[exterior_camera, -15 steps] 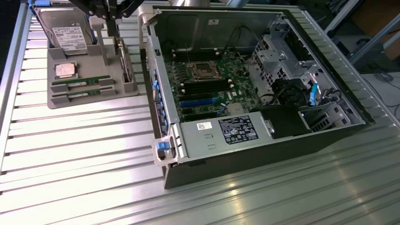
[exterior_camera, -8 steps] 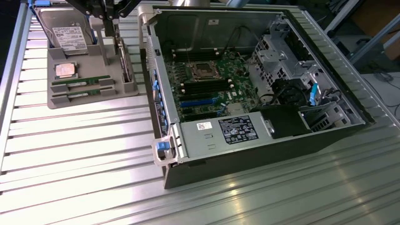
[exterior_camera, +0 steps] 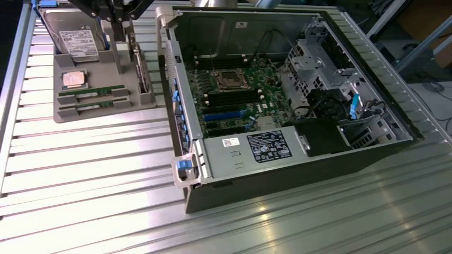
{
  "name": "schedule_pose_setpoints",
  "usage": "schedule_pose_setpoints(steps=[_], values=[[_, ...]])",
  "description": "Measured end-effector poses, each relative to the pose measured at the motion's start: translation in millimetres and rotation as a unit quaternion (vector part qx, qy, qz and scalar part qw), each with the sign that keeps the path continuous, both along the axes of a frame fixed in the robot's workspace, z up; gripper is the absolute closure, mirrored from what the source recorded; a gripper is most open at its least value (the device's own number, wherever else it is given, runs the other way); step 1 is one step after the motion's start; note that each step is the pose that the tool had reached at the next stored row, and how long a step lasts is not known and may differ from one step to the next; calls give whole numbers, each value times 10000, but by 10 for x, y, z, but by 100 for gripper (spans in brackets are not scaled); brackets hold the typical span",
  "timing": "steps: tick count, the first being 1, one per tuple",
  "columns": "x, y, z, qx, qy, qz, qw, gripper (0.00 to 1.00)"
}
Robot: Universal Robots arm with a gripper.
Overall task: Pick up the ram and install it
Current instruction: 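Reach for the ram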
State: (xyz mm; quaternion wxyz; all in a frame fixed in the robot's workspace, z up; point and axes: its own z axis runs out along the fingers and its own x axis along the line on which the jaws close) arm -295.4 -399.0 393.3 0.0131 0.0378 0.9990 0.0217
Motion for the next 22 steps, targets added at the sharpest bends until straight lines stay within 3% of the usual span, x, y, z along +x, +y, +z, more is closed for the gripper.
schedule_pose_setpoints(steps=[22], values=[[-115, 0, 0, 0, 0, 0, 10000, 90]])
